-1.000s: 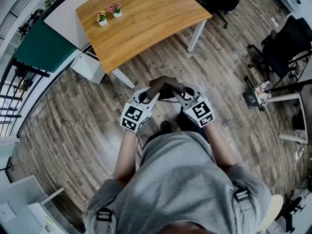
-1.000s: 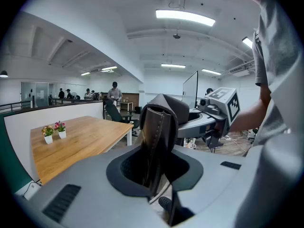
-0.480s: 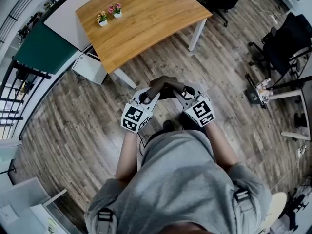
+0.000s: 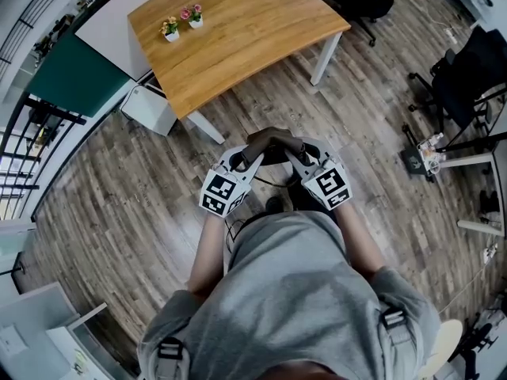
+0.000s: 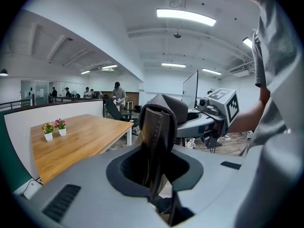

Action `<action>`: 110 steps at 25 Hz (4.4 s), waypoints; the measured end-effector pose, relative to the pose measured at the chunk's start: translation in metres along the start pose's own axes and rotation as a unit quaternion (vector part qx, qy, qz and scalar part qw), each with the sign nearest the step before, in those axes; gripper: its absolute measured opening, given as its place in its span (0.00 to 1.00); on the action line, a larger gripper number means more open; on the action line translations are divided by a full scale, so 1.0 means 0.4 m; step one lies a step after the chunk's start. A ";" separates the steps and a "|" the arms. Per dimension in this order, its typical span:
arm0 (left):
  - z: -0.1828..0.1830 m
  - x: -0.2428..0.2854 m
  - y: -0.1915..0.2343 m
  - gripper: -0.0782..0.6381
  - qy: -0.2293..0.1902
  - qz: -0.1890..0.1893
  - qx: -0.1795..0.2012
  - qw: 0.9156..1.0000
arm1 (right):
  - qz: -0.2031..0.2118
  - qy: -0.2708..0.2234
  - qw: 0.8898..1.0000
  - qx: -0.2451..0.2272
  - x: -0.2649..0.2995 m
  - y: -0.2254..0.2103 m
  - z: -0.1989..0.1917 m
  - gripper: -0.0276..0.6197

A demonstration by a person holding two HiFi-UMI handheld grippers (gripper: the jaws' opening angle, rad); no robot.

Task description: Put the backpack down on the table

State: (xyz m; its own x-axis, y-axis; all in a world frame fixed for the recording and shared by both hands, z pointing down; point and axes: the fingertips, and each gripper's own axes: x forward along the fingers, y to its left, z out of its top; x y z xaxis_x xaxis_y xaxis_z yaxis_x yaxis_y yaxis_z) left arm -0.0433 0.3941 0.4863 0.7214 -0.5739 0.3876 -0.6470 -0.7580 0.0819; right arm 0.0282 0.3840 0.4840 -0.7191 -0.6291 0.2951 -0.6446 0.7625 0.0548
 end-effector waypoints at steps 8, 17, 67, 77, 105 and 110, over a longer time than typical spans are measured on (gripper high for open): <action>0.031 0.046 0.062 0.22 0.000 0.019 0.000 1.000 | 0.016 -0.005 1.000 -0.002 0.055 -0.066 0.021 0.19; 0.073 0.103 0.141 0.22 0.011 0.035 -0.005 0.999 | 0.037 -0.007 0.999 0.001 0.125 -0.151 0.045 0.19; 0.292 0.561 0.428 0.23 0.020 0.151 -0.050 0.987 | 0.147 -0.021 0.989 -0.016 0.365 -0.719 0.076 0.20; 0.318 0.597 0.476 0.23 0.004 0.153 -0.053 0.987 | 0.140 -0.021 0.989 -0.031 0.400 -0.770 0.097 0.20; 0.364 0.670 0.751 0.23 0.004 0.105 -0.031 0.994 | 0.092 -0.009 0.995 -0.024 0.631 -0.889 0.156 0.20; 0.378 0.684 0.826 0.23 0.002 0.094 -0.032 0.995 | 0.087 -0.003 0.996 -0.025 0.699 -0.917 0.180 0.20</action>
State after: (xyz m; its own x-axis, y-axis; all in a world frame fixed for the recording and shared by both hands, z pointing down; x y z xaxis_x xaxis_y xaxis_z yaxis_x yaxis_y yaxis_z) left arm -0.0225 -0.0603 0.4806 0.5844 -0.7025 0.4061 -0.7854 -0.6155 0.0654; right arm 0.0452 -0.0825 0.4779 -0.8205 -0.4872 0.2990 -0.4960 0.8668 0.0513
